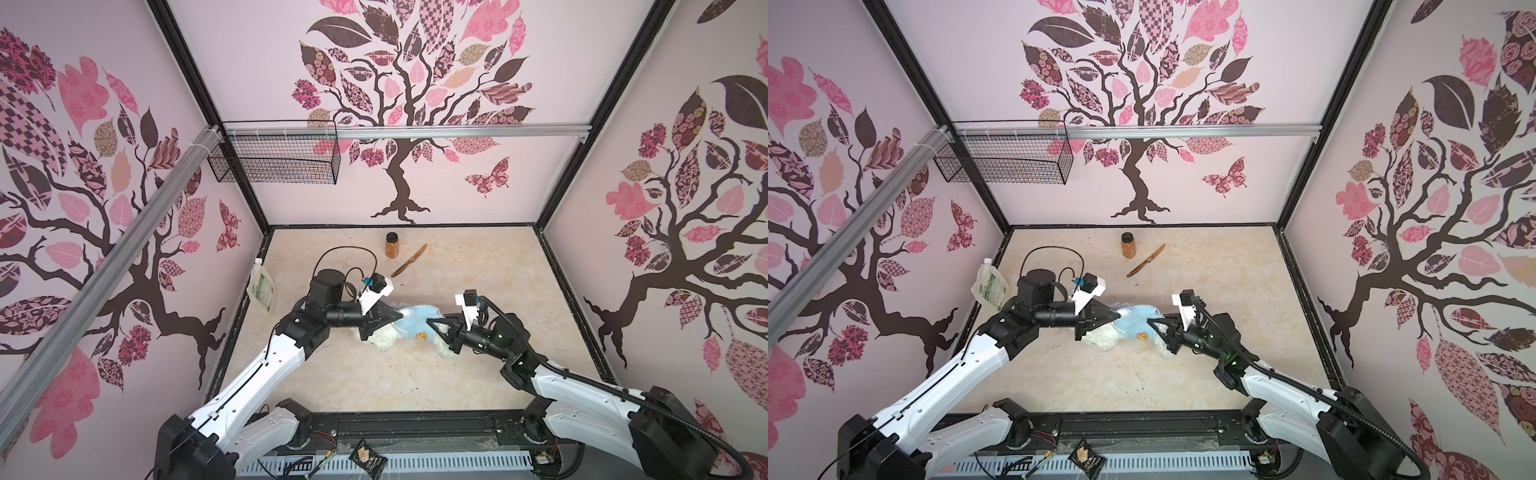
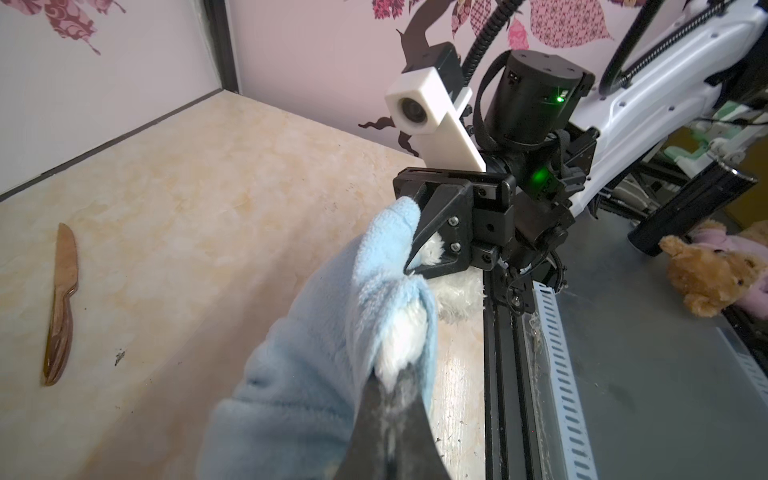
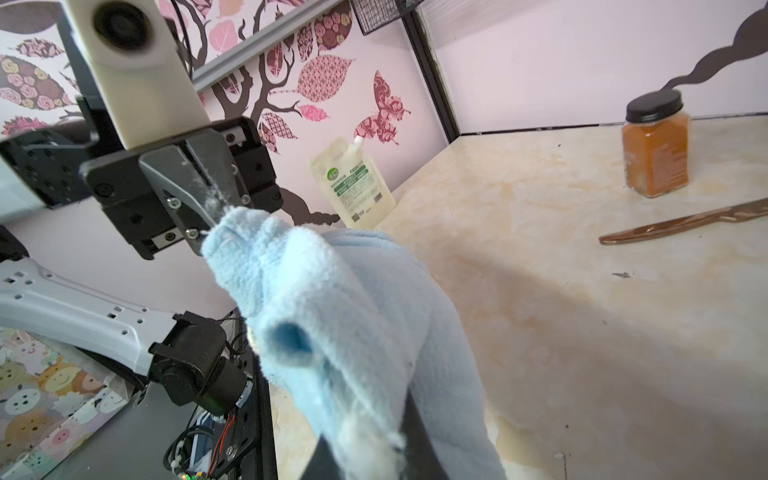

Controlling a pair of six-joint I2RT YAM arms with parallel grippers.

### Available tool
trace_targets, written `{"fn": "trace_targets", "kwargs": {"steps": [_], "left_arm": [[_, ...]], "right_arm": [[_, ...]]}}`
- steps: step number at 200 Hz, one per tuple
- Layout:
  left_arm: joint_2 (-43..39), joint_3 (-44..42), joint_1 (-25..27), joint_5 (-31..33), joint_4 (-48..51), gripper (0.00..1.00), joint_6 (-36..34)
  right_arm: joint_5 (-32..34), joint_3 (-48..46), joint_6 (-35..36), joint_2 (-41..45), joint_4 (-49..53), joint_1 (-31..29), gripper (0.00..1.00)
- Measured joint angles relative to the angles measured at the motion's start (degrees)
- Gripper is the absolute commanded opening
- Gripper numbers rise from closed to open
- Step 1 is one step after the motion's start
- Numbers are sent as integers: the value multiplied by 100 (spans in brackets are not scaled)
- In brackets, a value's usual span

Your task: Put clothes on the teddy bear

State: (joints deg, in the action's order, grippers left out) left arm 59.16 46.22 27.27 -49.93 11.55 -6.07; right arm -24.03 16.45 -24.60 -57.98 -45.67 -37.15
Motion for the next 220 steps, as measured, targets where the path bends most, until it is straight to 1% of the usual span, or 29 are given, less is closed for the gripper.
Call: {"fn": "trace_targets", "kwargs": {"steps": [26, 55, 74, 91, 97, 105, 114, 121, 135, 143, 154, 169, 193, 205, 220], "left_arm": [[-50, -428, -133, -302, -1287, 0, 1237], [-50, -896, -223, -330, -2450, 0, 2459], [-76, -1080, -352, -323, -3069, 0, 3073], [-299, -1086, -566, -258, -3407, 0, 3250], [-422, -1080, -599, -240, -3392, 0, 3174], [-573, -1036, -570, -203, -3158, 0, 2898], [-688, -909, -404, -24, -2564, 0, 2337], [-728, -745, -179, 197, -1963, 6, 1816], [-717, -481, 238, 562, -1060, 17, 942], [-715, -376, 393, 743, -614, 20, 531], [-708, -280, 457, 953, -129, 23, 83], [-680, -197, 461, 1137, 313, 23, -334], [-575, -15, 538, 1235, 807, 24, -822], [-446, 195, 671, 1320, 1108, 25, -1102], [-203, 553, 966, 1547, 1508, 26, -1523]], "right_arm": [[140, 7, -251, 11, -63, -24, 0], [227, 7, -483, -131, -136, -28, 0], [415, 2, -544, -199, -81, -22, 0], [734, -142, -540, -284, 273, 107, 0], [789, -205, -514, -326, 422, 151, 0], [820, -264, -466, -363, 575, 216, 0], [769, -293, -361, -378, 682, 240, 0], [662, -291, -271, -378, 686, 240, 0], [380, -275, -50, -374, 627, 234, 0], [212, -264, 94, -374, 608, 234, 0], [-9, -256, 308, -361, 595, 229, 0], [-267, -256, 575, -345, 601, 223, 0], [-494, -249, 905, -299, 658, 177, 0], [-516, -219, 1021, -278, 713, 122, 0], [-533, -149, 1132, -278, 769, 33, 0]]}}
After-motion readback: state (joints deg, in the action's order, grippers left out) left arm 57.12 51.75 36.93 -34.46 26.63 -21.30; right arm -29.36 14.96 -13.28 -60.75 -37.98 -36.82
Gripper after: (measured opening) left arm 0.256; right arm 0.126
